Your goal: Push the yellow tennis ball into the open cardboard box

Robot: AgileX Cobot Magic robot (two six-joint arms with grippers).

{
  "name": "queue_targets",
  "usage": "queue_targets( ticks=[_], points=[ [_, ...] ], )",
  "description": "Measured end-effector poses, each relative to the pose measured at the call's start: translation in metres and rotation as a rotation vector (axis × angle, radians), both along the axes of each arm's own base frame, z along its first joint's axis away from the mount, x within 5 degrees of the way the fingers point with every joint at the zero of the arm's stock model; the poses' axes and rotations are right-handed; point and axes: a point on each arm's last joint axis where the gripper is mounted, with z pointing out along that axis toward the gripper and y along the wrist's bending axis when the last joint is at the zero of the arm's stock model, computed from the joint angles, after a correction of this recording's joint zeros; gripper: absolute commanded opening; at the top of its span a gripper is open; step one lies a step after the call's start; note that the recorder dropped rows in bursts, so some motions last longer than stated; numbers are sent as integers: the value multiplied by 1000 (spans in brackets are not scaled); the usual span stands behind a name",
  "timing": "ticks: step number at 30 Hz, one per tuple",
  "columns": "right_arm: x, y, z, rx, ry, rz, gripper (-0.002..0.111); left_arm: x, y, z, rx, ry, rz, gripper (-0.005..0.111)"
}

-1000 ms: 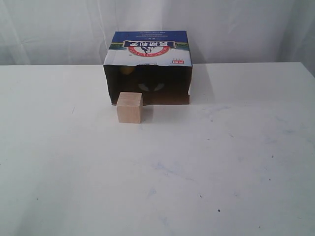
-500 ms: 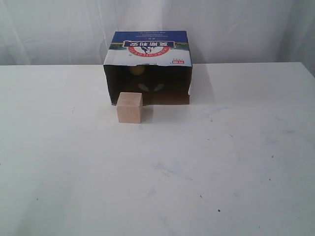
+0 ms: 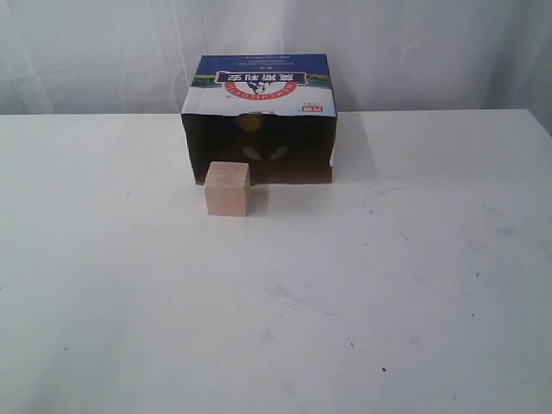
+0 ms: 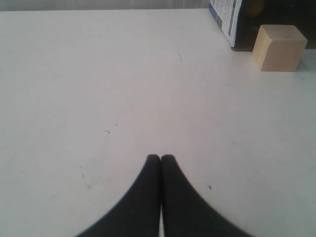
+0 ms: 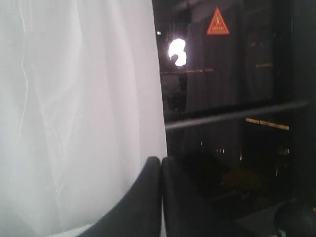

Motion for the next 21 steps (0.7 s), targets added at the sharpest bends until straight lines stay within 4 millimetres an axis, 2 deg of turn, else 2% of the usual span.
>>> queue_targets(
  ticks=[5, 8, 15, 21],
  points=[
    [10, 4, -8, -88, -27, 40, 0, 0, 0, 0, 0, 0, 0, 0],
    [21, 6, -26, -109, 56, 76, 0, 0, 0, 0, 0, 0, 0, 0],
    [46, 5, -87, -127, 289, 112, 0, 0, 0, 0, 0, 0, 0, 0],
    [58, 4, -150, 17, 443, 146, 0, 0, 0, 0, 0, 0, 0, 0]
  ],
)
